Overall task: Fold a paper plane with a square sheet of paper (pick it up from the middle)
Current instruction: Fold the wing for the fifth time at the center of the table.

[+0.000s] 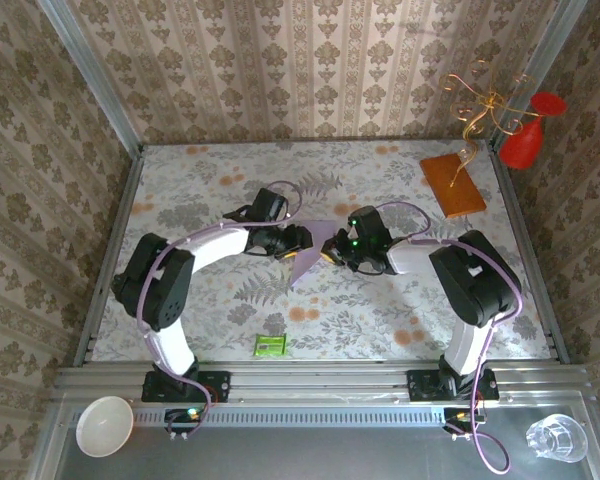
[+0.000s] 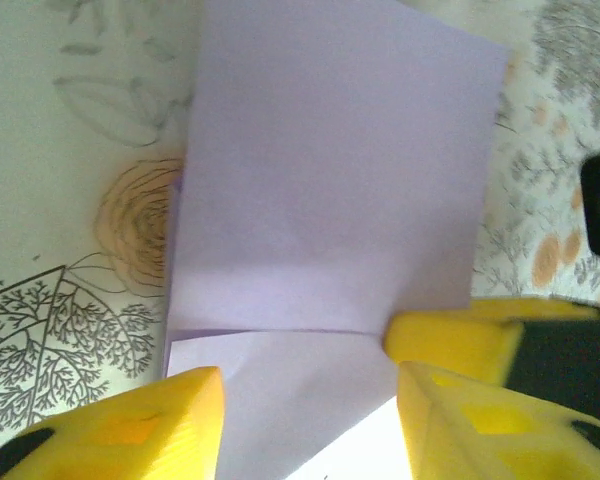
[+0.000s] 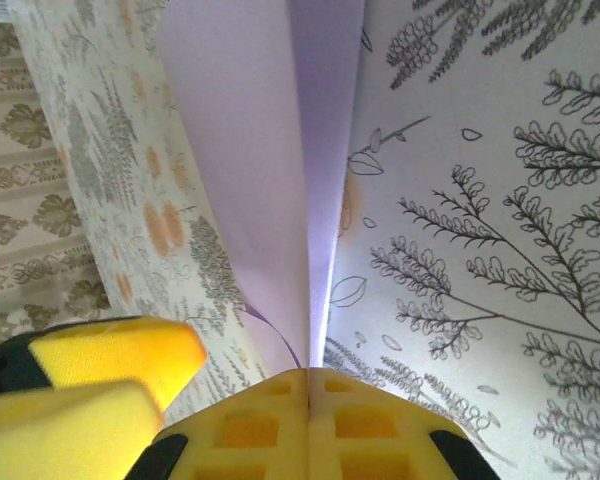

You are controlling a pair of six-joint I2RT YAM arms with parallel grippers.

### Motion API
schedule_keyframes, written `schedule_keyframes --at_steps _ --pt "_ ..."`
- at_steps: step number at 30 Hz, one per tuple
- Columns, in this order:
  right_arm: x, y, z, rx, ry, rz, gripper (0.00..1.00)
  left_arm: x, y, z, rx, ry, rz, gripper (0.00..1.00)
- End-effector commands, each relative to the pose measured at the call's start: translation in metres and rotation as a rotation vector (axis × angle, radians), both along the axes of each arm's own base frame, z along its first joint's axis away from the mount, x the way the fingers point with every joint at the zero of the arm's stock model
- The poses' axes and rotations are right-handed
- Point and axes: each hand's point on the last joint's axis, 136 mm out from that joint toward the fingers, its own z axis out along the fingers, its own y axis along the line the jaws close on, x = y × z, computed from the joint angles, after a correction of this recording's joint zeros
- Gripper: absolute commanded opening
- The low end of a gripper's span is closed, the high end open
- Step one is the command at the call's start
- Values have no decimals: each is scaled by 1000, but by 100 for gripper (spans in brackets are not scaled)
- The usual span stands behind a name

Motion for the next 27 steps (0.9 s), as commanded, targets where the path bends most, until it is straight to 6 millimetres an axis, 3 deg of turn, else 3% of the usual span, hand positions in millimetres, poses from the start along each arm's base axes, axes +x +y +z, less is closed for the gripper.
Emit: schedule_keyframes --at_steps 1,9,16,27 --pt "3 -12 15 -1 1 -51 0 -12 3 6 100 -155 -137 55" --pt "-1 -26 21 -9 70 -97 0 -22 -19 8 188 -418 -360 62" --pt "-3 -32 20 8 115 -117 0 -26 -39 7 232 -629 -507 62" --pt "2 -32 23 80 158 -134 1 -35 -53 -15 251 -748 -619 57"
